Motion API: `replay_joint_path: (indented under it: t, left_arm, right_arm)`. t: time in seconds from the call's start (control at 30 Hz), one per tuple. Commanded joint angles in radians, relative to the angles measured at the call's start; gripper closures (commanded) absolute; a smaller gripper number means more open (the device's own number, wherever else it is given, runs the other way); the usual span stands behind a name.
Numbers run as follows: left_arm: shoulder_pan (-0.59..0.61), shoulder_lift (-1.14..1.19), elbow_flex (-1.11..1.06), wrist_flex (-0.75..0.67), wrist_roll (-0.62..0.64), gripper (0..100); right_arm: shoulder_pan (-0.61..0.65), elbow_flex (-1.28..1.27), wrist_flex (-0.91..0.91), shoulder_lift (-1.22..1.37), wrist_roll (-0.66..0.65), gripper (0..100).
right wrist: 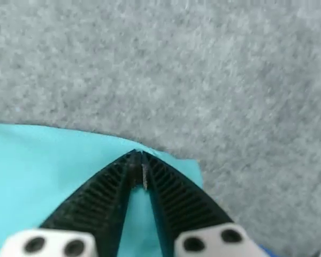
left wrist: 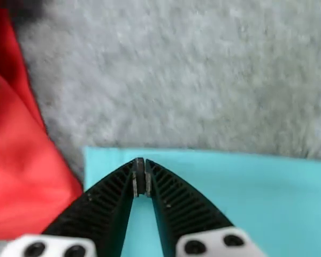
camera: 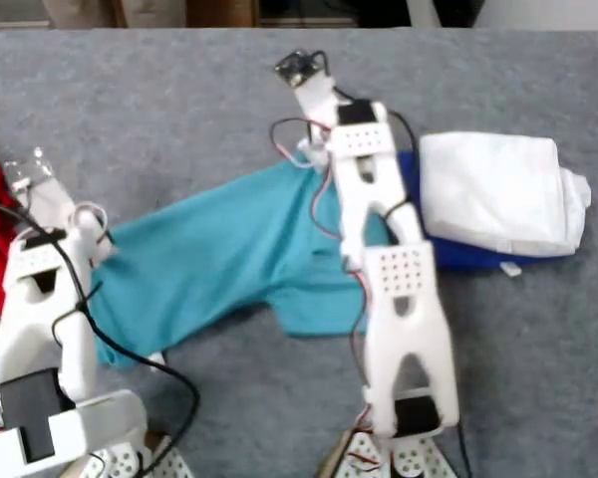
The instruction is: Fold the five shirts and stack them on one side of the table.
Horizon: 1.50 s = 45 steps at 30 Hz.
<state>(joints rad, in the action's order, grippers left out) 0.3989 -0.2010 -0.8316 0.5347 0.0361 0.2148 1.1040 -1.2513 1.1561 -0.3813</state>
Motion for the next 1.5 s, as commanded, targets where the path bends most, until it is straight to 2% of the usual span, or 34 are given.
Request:
replay_joint_path:
  t: [0.0,0.1,0.2,0.3,0.47,0.57,0.73,0.9,1.03,1.23,1.47]
  left_arm:
    - [0.026,-0.004,0.060,-0.014,0.000,98]
    - [0.020,-0.007,0.060,0.009,0.000,98]
    - [0.012,-0.013,0.095,0.137,0.002,98]
    - [-0.006,-0.013,0.129,0.262,0.000,98]
    - [-0.026,-0.016,0.107,0.362,-0.006,98]
    - [-0.040,-0.064,0.034,0.364,-0.052,98]
    - [-0.048,-0.291,-0.126,0.358,-0.058,98]
    - [-0.046,-0.460,-0.301,0.180,-0.051,98]
    - [-0.040,-0.461,-0.381,0.044,-0.049,98]
    - [-0.040,-0.420,-0.365,0.037,-0.049,98]
    - [-0.040,-0.363,-0.328,0.040,-0.049,98]
  right_arm:
    - [-0.031,0.259,-0.163,0.031,-0.002,99.0]
    - [-0.022,0.440,-0.302,0.054,-0.005,99.0]
    - [0.004,0.576,-0.440,0.053,-0.055,99.0]
    - [0.027,0.556,-0.531,-0.008,-0.083,99.1]
    - [0.028,0.533,-0.542,-0.125,-0.051,99.5]
    - [0.047,0.395,-0.542,-0.255,-0.034,99.5]
    - [0.104,-0.028,-0.535,-0.522,-0.026,99.5]
    - [0.131,-0.384,-0.437,-0.680,-0.025,99.5]
    - [0.128,-0.634,-0.301,-0.717,-0.002,99.5]
    - [0.131,-0.892,-0.126,-0.722,0.040,99.5]
    - [0.131,-1.020,-0.112,-0.736,0.046,99.5]
